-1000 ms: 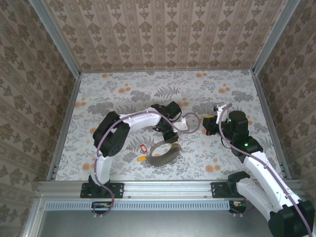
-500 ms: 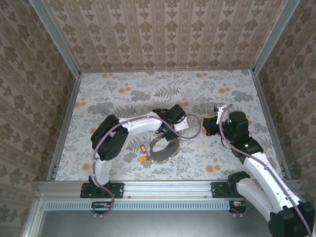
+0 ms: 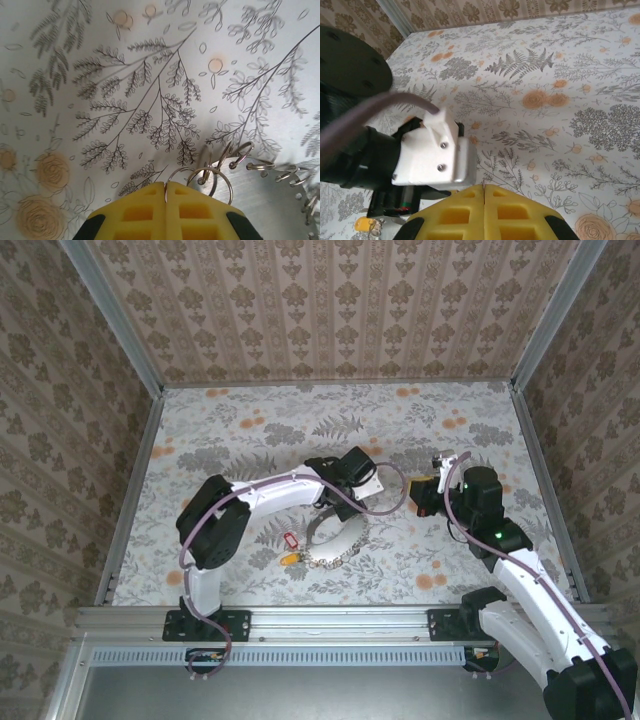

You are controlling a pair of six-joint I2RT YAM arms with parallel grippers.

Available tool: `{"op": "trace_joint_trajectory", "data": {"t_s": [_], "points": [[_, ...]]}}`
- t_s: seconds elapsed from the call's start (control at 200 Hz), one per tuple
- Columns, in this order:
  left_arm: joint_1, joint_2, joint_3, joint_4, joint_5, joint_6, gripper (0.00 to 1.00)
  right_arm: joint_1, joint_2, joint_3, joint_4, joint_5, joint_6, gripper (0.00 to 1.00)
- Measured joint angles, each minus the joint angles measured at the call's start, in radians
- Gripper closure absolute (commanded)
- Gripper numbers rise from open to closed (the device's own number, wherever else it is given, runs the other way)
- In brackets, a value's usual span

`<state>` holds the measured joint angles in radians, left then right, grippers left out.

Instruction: Put the keys on the keyring

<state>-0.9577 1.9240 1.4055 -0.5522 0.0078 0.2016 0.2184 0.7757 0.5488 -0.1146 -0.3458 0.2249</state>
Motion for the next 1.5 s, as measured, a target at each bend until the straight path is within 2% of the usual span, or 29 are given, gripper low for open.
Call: {"op": "trace_joint_trajectory", "data": {"t_s": [0.16,0.385,0.475,0.635,0.75,1.25,1.5], "points": [[0.0,-0.005,0.0,-0.001,0.007,0.0,1.0,0.0,0.0,-0.002,0.0,-0.003,0.011,1.0],[0.006,0.072,0.011,-0.002,0.009,-0.001,1.0,0.0,0.0,-0.002,0.0,-0.003,0.011,1.0],[0.014,0.09,0.011,-0.004,0.043,-0.012,1.0,0.0,0.0,-0.002,0.0,-0.003,0.011,1.0],[0.055,0.083,0.006,0.005,0.18,-0.043,0.83,0.0,0.0,-0.002,0.0,-0.004,0.014,1.0],[0.092,0.066,-0.008,0.007,0.26,-0.069,0.78,0.0,0.0,-0.002,0.001,-0.006,0.014,1.0],[0.109,0.062,-0.008,0.003,0.341,-0.071,0.75,0.0,0.0,-0.003,0.003,-0.007,0.018,1.0],[0.114,0.109,-0.007,0.003,0.357,-0.071,0.75,0.0,0.0,-0.003,0.003,-0.007,0.018,1.0]]}}
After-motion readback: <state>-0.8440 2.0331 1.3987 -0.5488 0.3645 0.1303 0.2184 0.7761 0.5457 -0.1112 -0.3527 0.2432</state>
